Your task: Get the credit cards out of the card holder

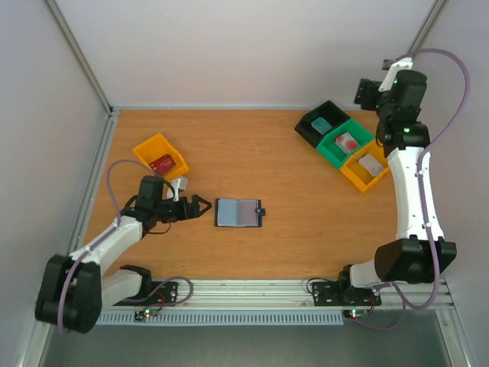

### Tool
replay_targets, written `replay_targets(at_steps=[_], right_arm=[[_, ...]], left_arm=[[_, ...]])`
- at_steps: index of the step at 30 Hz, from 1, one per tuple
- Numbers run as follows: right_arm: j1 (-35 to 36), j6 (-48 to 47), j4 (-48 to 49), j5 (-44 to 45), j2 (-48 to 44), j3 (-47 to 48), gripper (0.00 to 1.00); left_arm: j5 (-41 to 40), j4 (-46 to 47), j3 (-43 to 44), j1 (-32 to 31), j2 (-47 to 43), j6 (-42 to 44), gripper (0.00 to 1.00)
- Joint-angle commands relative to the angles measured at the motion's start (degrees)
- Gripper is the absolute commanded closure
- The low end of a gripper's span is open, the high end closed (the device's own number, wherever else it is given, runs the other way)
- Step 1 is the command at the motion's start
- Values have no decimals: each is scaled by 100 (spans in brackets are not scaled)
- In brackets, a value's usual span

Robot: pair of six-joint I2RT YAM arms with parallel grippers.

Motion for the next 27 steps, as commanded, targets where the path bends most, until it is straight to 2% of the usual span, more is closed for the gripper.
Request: replay_targets(at_steps=[1,6,9,14,18,20,23,27], right_arm=[[535,2324,134,-2560,-100,-1100,16],[2361,2354,-415,-2612,-112,-2268,22],[2913,2670,-659,-2875,24,-2801,25],[3785,3270,-352,-3305,530,-3445,33],[4153,3621,-297,-3692,1256,-3295,47],[4239,3822,-192,-3681,1373,-3326,50],[4422,3937,-153,-3393,1376,-3487,53],[4445,4126,-362,-3131,1567,-3575,56]], left_arm=[[327,457,67,-44,699,-618,1],[555,598,305,-327,1574,-561,4],[493,764,318,-502,1929,-559,6],[511,1017,385,-650,2385,-623,13],[361,1238,476,-651,2645,-565,23],[409,1337,491,-662,2750,-542,29],[476,1572,468,-696,2862,-544,45],[344,1982,492,-839,2955,-576,52]])
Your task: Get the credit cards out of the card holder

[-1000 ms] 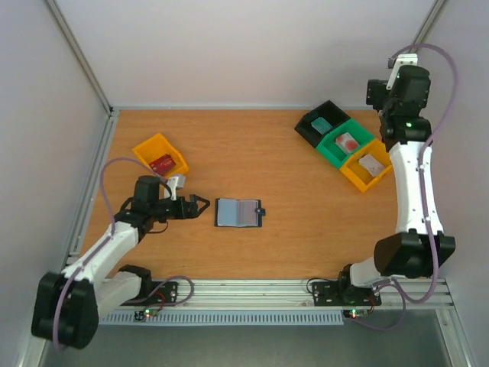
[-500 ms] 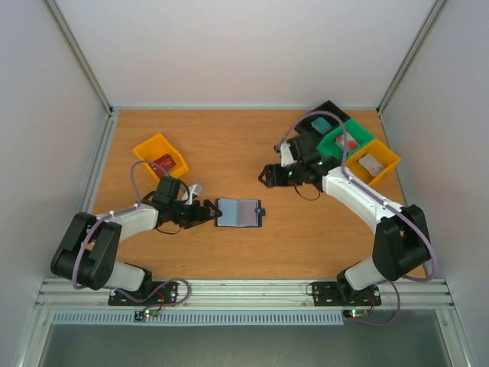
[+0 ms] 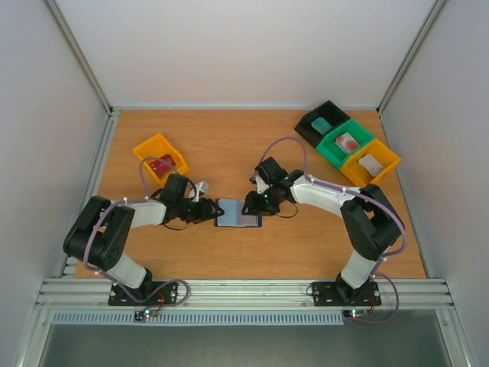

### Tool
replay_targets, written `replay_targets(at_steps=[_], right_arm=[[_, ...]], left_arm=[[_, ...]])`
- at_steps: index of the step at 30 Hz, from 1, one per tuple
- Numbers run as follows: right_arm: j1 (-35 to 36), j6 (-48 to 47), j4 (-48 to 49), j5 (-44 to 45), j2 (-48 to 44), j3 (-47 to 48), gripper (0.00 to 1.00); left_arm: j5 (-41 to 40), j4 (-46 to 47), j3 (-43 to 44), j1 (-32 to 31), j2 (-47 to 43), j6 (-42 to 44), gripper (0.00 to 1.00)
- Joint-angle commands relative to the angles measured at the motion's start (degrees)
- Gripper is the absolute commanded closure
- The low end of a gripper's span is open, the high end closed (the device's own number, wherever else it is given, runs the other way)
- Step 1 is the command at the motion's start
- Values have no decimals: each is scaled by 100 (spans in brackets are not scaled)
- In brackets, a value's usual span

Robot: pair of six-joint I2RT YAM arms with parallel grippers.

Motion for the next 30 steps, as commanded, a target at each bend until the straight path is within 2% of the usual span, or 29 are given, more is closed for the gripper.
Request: replay_targets(at_steps=[1,3,10,17,23,30], right_arm=[[65,417,-103,354,119,-119,57],[60,462,-166,574,92,-207,57],[39,328,-326,865,393,20,57],[49,288,-63,597,504,-52,55],[111,235,54,349,390,76,64],[149,-43,-422,479,214,324,64]], left_arm=[[-272,696,57,-166,130,2,56],[-382,776,40,-209,147,-78,63],[-594,673,15,-370,302,306,77],[-662,787,-18,-494,364,342,88],[-793,737,-21,-548,326,352,99],[-854,740,-44,-548,282,344,100]])
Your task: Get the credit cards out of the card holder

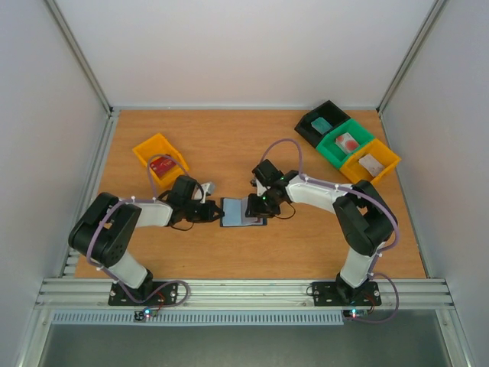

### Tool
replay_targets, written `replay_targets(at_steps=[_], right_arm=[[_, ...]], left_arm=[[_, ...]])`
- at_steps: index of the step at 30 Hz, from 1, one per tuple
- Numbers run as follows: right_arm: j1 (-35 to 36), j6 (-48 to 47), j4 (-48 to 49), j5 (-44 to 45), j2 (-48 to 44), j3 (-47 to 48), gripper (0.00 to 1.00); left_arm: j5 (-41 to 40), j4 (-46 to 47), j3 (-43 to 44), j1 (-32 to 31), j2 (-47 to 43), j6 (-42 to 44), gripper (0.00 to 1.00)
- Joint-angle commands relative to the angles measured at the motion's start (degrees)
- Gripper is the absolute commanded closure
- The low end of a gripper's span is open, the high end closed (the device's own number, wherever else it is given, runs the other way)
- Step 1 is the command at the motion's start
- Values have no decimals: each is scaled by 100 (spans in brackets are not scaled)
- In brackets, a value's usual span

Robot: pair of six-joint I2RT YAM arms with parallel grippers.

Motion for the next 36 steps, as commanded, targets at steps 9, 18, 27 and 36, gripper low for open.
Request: replay_targets(at_steps=[9,18,27,36], right_arm=[[321,-473,-470,-145,-52,753,63],[379,-332,330,-880,321,957,58],[380,-389,-650,581,428,1094,61],[-96,-76,181,-657,709,778,62]], left_arm=[[-233,198,-92,-51,-67,99,100],[-260,203,-112,-51,-97,100,100],[-260,226,-130,-51,-130,107,100],[-210,305,-178,-51,-181,124,100]])
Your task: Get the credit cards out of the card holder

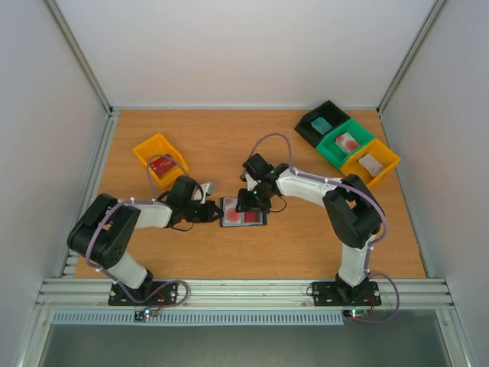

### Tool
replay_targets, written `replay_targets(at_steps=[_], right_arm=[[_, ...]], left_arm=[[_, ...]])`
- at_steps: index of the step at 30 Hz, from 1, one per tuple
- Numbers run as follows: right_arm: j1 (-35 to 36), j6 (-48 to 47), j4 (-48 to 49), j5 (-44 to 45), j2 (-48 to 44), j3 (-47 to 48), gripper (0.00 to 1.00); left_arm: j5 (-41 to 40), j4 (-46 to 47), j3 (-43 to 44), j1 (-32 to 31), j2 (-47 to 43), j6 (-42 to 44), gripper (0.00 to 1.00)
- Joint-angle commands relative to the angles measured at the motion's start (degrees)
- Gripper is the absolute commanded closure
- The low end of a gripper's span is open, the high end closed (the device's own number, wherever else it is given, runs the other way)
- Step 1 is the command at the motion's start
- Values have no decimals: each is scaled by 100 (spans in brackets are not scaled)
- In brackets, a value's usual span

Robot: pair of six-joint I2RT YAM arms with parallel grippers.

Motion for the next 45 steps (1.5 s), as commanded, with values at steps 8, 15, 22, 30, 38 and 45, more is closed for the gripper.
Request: replay_targets(at_steps=[8,15,22,30,38,45], right_arm=[[-379,429,1134,-1570,658,-132,66],[-417,762,1901,-2435,595,-352,67],[-620,1644,3566,-3274,341,-992,73],[-616,1855,4159,-3498,131,-1267,82],[-610,1763,4130,-3293,188,-1322,83],[-616,1428,3242,-2651,194,-1217,87]], left_arm=[[-85,295,-106,-34,-62,140,100],[-76,303,-86,-34,-15,142,100],[-89,310,-106,-34,-39,140,100],[-88,310,-111,-34,-25,134,100],[-80,322,-112,-34,-48,142,100],[-95,320,-131,-34,-70,142,100]])
